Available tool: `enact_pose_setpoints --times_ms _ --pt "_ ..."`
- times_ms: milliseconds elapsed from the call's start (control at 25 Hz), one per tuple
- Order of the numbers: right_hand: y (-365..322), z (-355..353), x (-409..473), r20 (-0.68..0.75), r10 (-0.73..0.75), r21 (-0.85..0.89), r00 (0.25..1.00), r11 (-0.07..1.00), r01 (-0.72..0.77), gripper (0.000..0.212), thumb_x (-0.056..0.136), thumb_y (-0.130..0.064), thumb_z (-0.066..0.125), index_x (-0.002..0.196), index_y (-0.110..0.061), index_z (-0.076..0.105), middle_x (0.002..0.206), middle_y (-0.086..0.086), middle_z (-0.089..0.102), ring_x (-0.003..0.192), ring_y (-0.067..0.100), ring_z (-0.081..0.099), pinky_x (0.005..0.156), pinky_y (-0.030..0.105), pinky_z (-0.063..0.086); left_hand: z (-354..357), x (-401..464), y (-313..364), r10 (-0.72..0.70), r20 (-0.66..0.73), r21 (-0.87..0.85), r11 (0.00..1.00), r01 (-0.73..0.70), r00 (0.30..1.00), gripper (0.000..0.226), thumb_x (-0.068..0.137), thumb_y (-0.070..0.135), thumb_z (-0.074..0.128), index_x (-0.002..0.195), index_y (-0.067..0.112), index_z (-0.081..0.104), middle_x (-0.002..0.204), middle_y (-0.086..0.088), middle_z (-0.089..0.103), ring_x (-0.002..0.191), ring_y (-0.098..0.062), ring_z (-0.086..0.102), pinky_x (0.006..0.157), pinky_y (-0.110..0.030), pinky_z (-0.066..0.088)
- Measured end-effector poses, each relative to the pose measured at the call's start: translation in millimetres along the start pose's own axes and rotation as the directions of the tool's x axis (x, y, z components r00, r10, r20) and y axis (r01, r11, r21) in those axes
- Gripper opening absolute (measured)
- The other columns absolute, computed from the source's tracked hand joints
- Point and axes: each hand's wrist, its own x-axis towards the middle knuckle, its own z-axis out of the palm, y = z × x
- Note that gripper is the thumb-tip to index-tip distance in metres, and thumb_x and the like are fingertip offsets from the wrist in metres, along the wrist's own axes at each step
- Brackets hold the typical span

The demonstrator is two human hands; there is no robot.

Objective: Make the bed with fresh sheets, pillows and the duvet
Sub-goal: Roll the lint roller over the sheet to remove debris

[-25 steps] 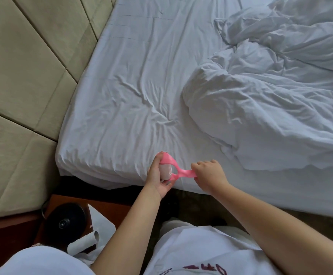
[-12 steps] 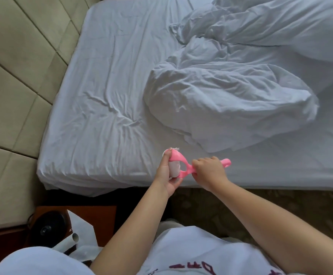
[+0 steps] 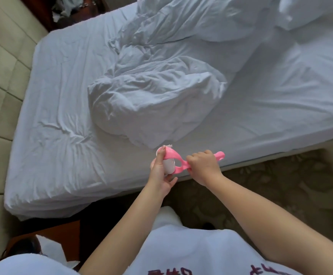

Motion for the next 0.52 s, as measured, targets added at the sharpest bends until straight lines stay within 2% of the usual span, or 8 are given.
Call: enact_pose_setpoints --times_ms 160,280,400,440,520 --pt "65 -11 -15 -0.068 0.105 0.035 0.992 0.994 -0.102 0.015 0.094 -0.025 0.05 0.092 -0.014 0.06 0.089 0.001 0.066 0.081 0.021 0.061 0.077 0.03 0.036 73 -10 -9 0.031 0.053 0.124 0.992 -0.037 0.998 0.049 0.075 0.056 0.066 0.117 0.033 0.062 0.116 -0.003 0.058 0.099 -0.021 0.057 0.089 -0.041 0.041" --pt "104 -24 -10 -0.091 0.119 0.008 0.989 0.993 -0.119 0.015 0.094 -0.025 0.053 0.088 -0.013 0.06 0.085 0.002 0.066 0.076 0.022 0.061 0.074 0.03 0.038 111 -2 -8 0.042 0.07 0.151 0.987 -0.052 0.997 0.053 0.073 0.058 0.066 0.119 0.031 0.059 0.117 -0.004 0.058 0.103 -0.022 0.055 0.084 -0.04 0.041" --pt "135 -37 -3 -0.018 0.123 -0.064 0.992 0.99 -0.124 0.012 0.093 -0.023 0.054 0.088 -0.013 0.06 0.084 0.001 0.064 0.077 0.022 0.062 0.075 0.031 0.039 141 22 -10 0.006 0.092 0.088 0.996 -0.014 0.996 0.038 0.073 0.058 0.065 0.102 0.034 0.066 0.119 -0.007 0.057 0.109 -0.026 0.055 0.094 -0.042 0.042" --pt "147 -41 -1 -0.02 0.118 -0.096 0.993 0.988 -0.12 0.01 0.088 -0.022 0.06 0.085 -0.013 0.06 0.079 0.002 0.064 0.073 0.022 0.062 0.071 0.03 0.04 153 27 -10 -0.018 0.11 0.078 0.997 0.009 0.994 0.032 0.074 0.058 0.064 0.095 0.034 0.067 0.119 -0.008 0.057 0.11 -0.027 0.055 0.096 -0.041 0.042" --pt "167 -53 2 -0.077 0.103 -0.171 0.992 0.979 -0.115 0.024 0.061 -0.017 0.082 0.064 -0.013 0.059 0.058 0.001 0.06 0.05 0.021 0.058 0.055 0.027 0.036 180 33 -3 -0.019 0.16 0.042 0.999 0.013 0.987 0.028 0.074 0.056 0.064 0.089 0.034 0.071 0.115 -0.007 0.058 0.107 -0.026 0.055 0.088 -0.037 0.045"
